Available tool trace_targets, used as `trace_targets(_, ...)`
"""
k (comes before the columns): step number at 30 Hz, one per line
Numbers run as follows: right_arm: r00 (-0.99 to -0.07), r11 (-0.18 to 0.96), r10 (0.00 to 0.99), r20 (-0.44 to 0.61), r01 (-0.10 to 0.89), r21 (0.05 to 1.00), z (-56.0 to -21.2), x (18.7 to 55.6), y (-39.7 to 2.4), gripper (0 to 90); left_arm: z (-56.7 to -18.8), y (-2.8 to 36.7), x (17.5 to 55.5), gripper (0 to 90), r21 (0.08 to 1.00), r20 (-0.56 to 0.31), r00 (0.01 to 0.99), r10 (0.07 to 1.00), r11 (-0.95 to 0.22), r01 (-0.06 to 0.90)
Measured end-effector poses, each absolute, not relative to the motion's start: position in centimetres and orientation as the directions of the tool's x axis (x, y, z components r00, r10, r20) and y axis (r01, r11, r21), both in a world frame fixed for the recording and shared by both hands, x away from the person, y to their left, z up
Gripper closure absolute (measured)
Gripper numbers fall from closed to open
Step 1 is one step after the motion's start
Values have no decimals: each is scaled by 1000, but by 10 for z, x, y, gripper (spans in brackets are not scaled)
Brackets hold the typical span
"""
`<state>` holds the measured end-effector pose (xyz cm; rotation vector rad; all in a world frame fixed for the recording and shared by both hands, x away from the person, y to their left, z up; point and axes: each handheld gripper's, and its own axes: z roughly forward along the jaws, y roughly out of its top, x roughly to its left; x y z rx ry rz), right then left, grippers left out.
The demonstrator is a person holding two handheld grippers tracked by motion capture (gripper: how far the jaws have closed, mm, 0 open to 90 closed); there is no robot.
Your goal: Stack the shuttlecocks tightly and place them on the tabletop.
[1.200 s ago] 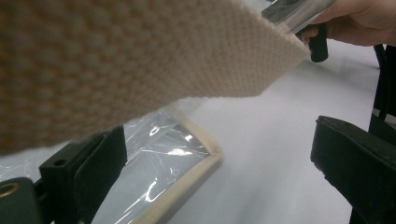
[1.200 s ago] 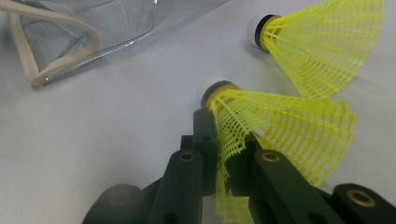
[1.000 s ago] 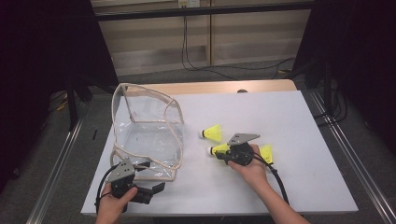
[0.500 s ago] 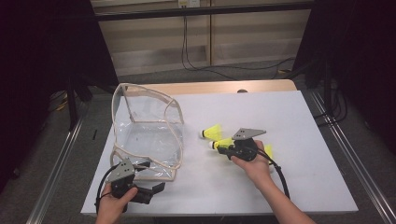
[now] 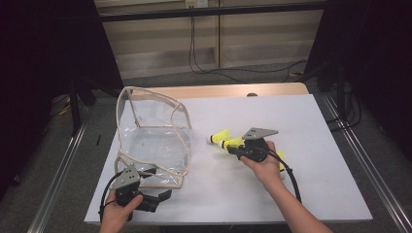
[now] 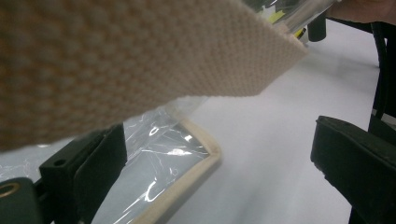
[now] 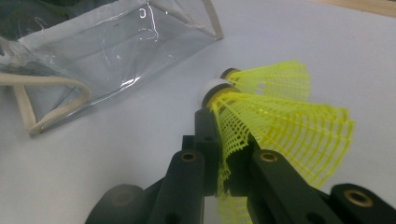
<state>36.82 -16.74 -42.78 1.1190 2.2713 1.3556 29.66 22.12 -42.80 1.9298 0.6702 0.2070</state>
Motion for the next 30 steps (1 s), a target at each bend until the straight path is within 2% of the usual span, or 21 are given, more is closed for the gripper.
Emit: trace_targets(30, -600, 224, 788, 136, 485, 845, -424, 382, -177, 866, -428, 221, 297, 37, 880, -150, 830, 538, -310, 360)
